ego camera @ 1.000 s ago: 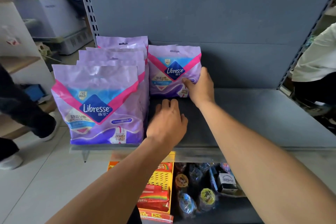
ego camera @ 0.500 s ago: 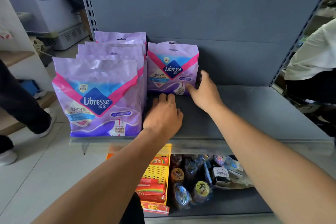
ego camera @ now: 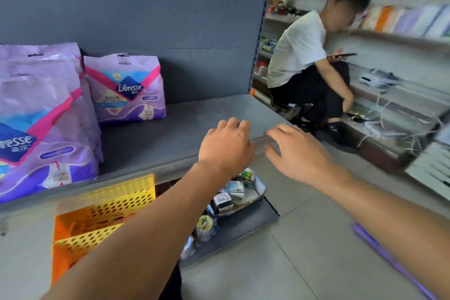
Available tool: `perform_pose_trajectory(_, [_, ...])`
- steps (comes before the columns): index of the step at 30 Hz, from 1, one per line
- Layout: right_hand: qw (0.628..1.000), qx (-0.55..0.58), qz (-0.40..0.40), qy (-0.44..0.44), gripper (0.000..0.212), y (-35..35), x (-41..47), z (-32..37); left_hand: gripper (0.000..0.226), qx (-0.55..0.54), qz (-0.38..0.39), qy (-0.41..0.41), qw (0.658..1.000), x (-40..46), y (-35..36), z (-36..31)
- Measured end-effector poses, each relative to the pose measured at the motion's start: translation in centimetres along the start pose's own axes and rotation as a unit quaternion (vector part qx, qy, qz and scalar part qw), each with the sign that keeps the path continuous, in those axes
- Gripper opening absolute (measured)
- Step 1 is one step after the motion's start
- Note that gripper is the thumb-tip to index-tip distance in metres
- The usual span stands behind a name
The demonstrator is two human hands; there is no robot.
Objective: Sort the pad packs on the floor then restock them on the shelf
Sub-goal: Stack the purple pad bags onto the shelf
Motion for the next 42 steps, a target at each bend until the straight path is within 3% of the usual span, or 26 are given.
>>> perform_pose_trajectory(8, [0.969,0.027,0.061,0.239,0.048,-0.9,-13.7,-20.0,0.039,-0.039,0.117,0.149,0.981,2.1,6.0,-17.4])
perform_pose_trajectory(14, [0.91,0.07,0.082,0.401,0.052,-0.1,-26.3,-33.4,0.04,-0.081,0.171,0.246,0.951,2.8,11.9,-34.7])
perform_pose_trajectory(19, [0.869,0.09,0.111,0.474,0.052,3.7,-32.6,-41.3,0.037,-0.08,0.215,0.288,0.93,3.7,18.6,-43.6])
perform_pose_trajectory(25, [0.841,0.095,0.189,0.498,0.052,14.6,-32.3,-47.1,0.041,-0.066,0.267,0.273,0.922,7.6,30.9,-45.2])
perform_pose_trajectory(26, [0.838,0.1,0.204,0.496,0.054,19.6,-30.3,-49.5,0.041,-0.053,0.283,0.258,0.922,9.6,36.4,-44.9])
perform_pose_trajectory(29, [0.842,0.105,0.205,0.488,0.062,24.1,-27.9,-51.5,0.046,-0.044,0.284,0.264,0.921,11.4,41.9,-44.0])
perform_pose_trajectory(35, [0.809,0.138,0.192,0.538,0.079,39.8,-20.9,-57.5,0.051,-0.066,0.327,0.24,0.911,14.5,58.0,-42.7])
perform_pose_trajectory(42, [0.845,-0.009,0.201,0.496,0.081,48.1,-17.3,-62.6,0.043,-0.109,0.3,0.209,0.924,13.8,65.0,-41.0])
Point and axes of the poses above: each hand's wrist, its own x-axis towards the middle knuckle, its own y-axis out of the palm, z = x × y, the point moved 3 cm from there along x, towards the middle knuckle, and after that the axes turned 6 degrees about y, right-handed, at the moved point
